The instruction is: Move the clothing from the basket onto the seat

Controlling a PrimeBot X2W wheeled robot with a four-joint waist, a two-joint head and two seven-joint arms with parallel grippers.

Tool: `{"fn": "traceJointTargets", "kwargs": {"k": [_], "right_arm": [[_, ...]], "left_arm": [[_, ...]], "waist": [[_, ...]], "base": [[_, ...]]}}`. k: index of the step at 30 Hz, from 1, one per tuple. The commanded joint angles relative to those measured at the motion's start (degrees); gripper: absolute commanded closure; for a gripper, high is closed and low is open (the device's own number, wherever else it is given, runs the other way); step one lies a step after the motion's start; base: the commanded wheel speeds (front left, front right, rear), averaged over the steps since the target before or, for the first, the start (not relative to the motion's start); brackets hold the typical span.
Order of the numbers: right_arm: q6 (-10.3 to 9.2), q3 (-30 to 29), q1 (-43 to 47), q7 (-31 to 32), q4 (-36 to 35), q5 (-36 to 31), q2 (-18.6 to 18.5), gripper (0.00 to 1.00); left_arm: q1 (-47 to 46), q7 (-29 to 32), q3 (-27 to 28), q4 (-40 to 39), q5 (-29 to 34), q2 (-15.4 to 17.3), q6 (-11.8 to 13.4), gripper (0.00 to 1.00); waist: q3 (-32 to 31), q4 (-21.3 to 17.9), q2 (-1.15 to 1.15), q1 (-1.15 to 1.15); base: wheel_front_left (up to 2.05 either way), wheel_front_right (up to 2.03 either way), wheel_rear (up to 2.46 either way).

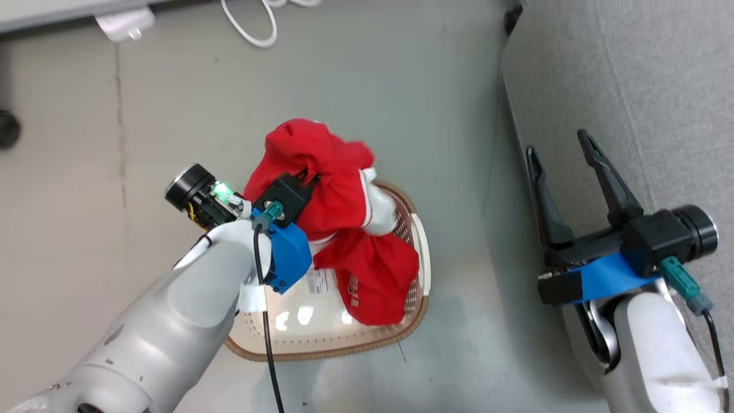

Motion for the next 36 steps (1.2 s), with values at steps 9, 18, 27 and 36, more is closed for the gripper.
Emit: {"fn": "traceJointTargets", "kwargs": {"k": [9, 18, 27, 36], "right_arm": [[0.01, -1.1, 5.2, -0.2, 1.1, 0.4, -0.4, 0.00], [0.01, -1.9, 9.8, -0.2, 2.1, 0.5, -0.1, 0.00], [0.01, -1.4, 13.5, -0.2, 2.4, 0.6, 0.4, 0.00], [0.01, 2.1, 14.4, -0.2, 2.7, 0.0, -0.6, 0.00]], "left_arm": [[4.6, -0.3, 8.1, -12.6, 2.9, 2.0, 2.9, 1.00], [6.9, -0.3, 14.1, -20.3, 5.7, 0.8, 3.5, 1.00], [8.6, -0.3, 15.9, -22.4, 7.7, -0.7, 2.4, 1.00], [9.6, -0.3, 16.5, -21.7, 8.6, -1.1, 1.5, 1.00]], "waist": [[-9.6, 2.0, 0.00, 0.01], [-16.1, 2.3, 0.00, 0.01], [-20.7, 2.9, 0.00, 0.01], [-22.7, 3.2, 0.00, 0.01]], "base": [[0.00, 0.00, 0.00], [0.00, 0.00, 0.00], [0.00, 0.00, 0.00], [0.00, 0.00, 0.00]]}}
